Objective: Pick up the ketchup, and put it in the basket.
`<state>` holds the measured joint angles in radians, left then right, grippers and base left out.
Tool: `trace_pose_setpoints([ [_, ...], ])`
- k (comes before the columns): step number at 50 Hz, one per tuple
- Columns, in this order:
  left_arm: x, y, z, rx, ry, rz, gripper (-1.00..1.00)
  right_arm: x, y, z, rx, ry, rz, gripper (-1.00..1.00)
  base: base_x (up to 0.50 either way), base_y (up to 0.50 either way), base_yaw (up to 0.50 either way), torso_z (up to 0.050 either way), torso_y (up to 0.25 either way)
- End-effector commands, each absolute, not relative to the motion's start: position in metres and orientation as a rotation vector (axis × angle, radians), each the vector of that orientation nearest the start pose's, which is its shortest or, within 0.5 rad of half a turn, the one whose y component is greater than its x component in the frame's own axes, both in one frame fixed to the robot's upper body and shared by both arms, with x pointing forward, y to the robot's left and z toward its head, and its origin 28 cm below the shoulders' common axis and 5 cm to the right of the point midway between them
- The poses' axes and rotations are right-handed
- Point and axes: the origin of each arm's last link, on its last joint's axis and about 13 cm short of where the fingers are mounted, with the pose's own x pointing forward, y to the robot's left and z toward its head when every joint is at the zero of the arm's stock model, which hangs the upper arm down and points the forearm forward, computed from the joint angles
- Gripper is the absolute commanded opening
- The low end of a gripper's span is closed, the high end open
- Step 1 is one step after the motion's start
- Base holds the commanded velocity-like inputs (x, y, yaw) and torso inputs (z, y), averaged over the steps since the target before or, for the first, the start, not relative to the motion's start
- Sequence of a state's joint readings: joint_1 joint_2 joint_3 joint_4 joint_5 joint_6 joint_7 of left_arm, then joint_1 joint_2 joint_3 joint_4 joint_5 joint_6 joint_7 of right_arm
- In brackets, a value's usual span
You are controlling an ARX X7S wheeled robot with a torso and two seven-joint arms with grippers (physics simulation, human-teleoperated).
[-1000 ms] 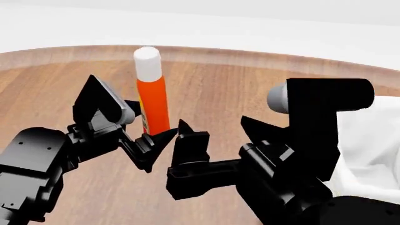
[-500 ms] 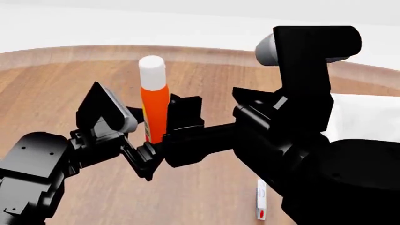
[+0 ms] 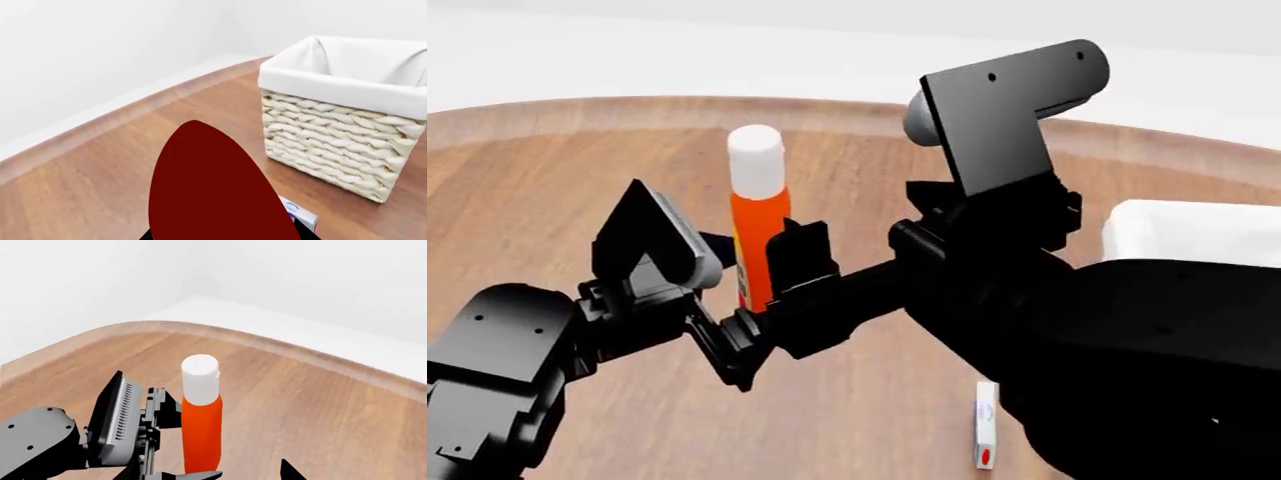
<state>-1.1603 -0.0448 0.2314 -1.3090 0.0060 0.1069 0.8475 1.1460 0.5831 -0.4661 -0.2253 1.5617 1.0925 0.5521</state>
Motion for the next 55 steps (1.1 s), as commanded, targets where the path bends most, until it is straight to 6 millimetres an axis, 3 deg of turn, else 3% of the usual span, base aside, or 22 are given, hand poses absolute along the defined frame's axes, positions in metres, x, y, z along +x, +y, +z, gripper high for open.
trace_pose_setpoints([
  [1,0.417,0.210,0.128,0.135,0.127,-0.920,-1.00,0.282,-0.097,0.271,-0.011,0.241,0.591,1.00,0.00,0.00,0.00,0.000,0.000],
  [55,0.414,0.207,0.120,0.123,0.132,-0.936,-1.00,0.330,-0.073,0.261,0.079,0.260,0.658,1.00,0.00,0.00,0.00,0.000,0.000],
])
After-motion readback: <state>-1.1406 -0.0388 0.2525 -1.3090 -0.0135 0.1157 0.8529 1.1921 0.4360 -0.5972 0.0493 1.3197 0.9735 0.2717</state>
